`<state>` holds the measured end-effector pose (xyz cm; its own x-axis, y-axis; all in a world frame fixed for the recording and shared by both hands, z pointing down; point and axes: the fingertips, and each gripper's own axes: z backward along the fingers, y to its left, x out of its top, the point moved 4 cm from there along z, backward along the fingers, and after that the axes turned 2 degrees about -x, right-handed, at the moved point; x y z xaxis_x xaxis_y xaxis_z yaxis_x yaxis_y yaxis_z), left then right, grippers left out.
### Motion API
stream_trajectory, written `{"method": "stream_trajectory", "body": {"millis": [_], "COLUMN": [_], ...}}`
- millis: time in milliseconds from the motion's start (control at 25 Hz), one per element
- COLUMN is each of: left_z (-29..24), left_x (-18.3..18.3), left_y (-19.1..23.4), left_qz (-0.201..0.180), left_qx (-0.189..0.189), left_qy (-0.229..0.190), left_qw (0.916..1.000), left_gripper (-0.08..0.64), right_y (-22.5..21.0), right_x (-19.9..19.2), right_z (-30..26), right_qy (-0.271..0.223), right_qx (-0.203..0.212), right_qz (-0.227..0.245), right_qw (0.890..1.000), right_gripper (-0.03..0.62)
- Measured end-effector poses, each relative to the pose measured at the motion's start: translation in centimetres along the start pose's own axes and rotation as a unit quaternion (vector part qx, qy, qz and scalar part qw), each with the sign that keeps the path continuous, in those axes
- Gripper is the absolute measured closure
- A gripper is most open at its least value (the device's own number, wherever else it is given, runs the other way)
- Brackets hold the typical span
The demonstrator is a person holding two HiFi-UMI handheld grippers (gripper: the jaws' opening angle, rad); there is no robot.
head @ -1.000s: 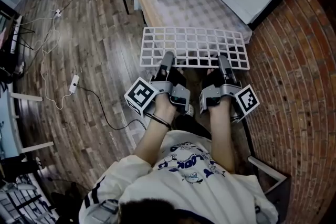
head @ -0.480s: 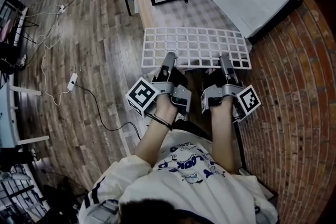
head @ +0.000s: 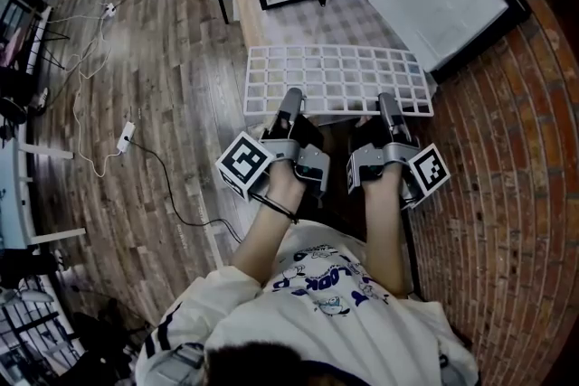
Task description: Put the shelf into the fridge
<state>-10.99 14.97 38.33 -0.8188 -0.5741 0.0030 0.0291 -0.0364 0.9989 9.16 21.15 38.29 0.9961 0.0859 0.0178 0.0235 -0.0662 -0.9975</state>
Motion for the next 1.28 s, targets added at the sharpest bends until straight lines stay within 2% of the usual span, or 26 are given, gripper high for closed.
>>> {"method": "stream_trajectory", "body": {"millis": [240,520,840,1080,1280], "left_z": [-2.5,-3.0,-5.8,-13.8,-17.6], "left_x": [0.5,0.5,1.2,3.4,4.6], "left_y": [1.0,0.7,1.1,2.0,2.3], "left_qz": [-0.002,-0.001,0.004,0.006,0.009], "left_qx": [0.011,0.004,0.0,0.013,0.018], "left_qy": [-0.002,-0.002,-0.007,-0.018,-0.028], "left_qw": [0.9999,1.0,1.0,0.9997,0.9994], "left_gripper": [0.523,0.523,0.523,0.523,0.523], "right_y": [-0.1,0.1,-0.1,0.2,0.4], "right_x": [1.1,1.2,2.1,4.4,5.3], "right_z": [-2.7,-3.2,-6.3,-14.9,-19.2], "right_qy": [0.004,0.006,0.012,0.024,0.034], "right_qx": [0.0,0.001,0.003,-0.006,-0.011], "right_qz": [0.002,0.004,0.006,0.006,0.009], "right_qw": [1.0,1.0,1.0,1.0,0.999], "right_gripper": [0.54,0.54,0.54,0.54,0.54]}}
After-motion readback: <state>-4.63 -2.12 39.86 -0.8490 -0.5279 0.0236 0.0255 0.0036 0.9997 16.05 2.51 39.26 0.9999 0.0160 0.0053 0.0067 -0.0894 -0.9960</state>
